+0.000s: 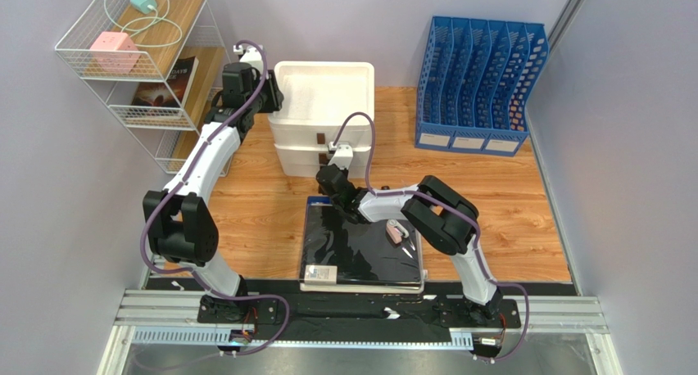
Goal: Organize the desk
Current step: Open the drawer in the storage box.
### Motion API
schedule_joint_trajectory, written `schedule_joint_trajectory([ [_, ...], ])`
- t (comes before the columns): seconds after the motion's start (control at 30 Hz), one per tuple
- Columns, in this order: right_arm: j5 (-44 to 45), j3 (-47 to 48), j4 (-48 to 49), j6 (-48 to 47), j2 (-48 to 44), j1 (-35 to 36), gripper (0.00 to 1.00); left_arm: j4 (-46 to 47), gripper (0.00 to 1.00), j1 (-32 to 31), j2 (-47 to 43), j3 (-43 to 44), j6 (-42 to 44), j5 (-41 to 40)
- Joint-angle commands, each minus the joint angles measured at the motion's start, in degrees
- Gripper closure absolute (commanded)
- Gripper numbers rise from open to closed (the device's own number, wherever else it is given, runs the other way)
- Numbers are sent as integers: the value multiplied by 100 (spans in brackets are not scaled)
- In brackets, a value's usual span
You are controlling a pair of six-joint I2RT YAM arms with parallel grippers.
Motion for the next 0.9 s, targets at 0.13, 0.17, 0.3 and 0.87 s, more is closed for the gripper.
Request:
schedule_joint_trajectory([
  [0.13,381,-685,579,63,-679,319,100,-619,59,-168,-4,-158,-153,375],
  [0.17,416,-808,597,63,-792,363,100,-619,59,-168,31,-115,-170,375],
  [0.3,530,-1107,746,54,-1022,539,100,-619,59,-168,119,-44,-188,313],
  [0.87,232,-71,228,-8,-205,65,29,-576,61,-168,-39,-167,-126,322],
])
